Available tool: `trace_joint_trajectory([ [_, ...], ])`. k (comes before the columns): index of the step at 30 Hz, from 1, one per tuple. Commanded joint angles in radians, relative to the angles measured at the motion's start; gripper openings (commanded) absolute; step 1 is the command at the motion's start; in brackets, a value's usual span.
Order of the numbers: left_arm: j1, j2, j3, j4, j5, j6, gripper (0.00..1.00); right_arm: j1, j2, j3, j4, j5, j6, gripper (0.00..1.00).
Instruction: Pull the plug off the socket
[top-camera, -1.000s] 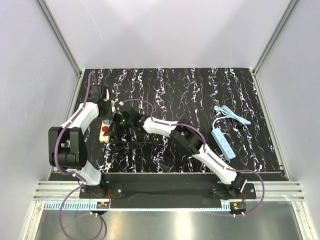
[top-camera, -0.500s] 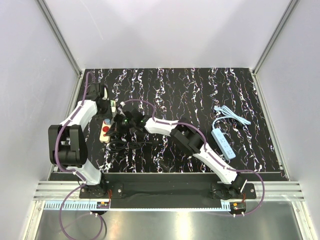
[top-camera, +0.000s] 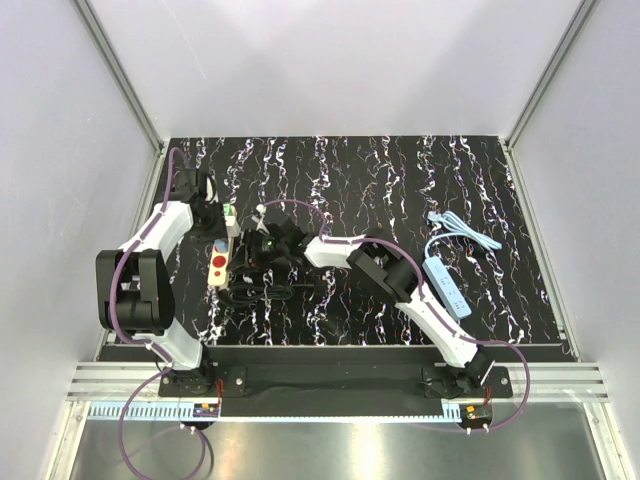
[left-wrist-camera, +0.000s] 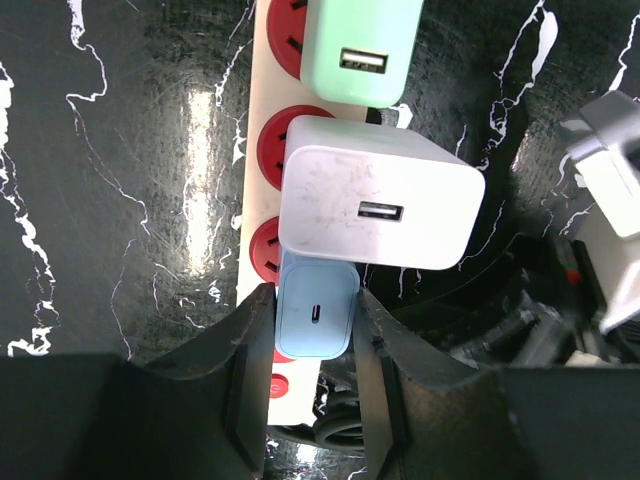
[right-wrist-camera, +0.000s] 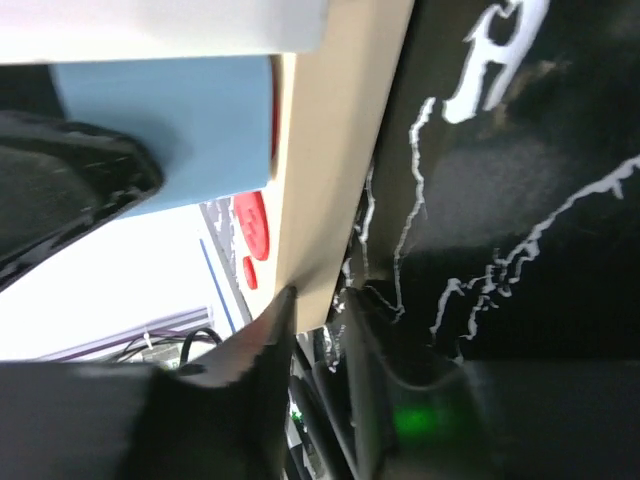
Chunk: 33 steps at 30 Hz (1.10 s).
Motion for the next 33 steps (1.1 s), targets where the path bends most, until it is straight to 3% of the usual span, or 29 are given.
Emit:
trace_joint_trajectory([
  [1, -0.005, -0.010, 0.012, 0.027, 0.115, -0.025, 0.00, 0.002, -0.049, -0.062, 0.049, 0.029, -0.026, 0.46],
  [8, 0.015, -0.008, 0.003, 0.041, 0.130, -0.020, 0.00, -0.005, -0.102, -0.128, 0.078, 0.052, -0.046, 0.52],
  [11, 0.017, -0.008, -0.017, 0.056, 0.145, -0.033, 0.00, -0.005, -0.100, -0.125, 0.109, 0.046, -0.021, 0.31],
  [15, 0.017, -0.010, -0.045, 0.075, 0.176, -0.045, 0.00, -0.005, -0.108, -0.134, 0.144, 0.061, -0.015, 0.41],
  [18, 0.015, -0.015, -0.058, 0.087, 0.181, -0.053, 0.00, -0.010, -0.119, -0.169, 0.159, 0.087, -0.020, 0.26],
  [19, 0.015, -0.015, -0.060, 0.087, 0.179, -0.054, 0.00, -0.007, -0.129, -0.184, 0.181, 0.089, -0.017, 0.06],
  [20, 0.015, -0.015, -0.060, 0.087, 0.181, -0.054, 0.00, -0.008, -0.140, -0.194, 0.196, 0.084, -0.015, 0.01],
  [28, 0.014, -0.013, -0.068, 0.096, 0.178, -0.063, 0.00, -0.008, -0.165, -0.206, 0.351, 0.057, 0.000, 0.00],
  [33, 0.014, -0.015, -0.066, 0.098, 0.184, -0.065, 0.00, -0.004, -0.120, -0.085, 0.290, 0.022, 0.006, 0.00],
])
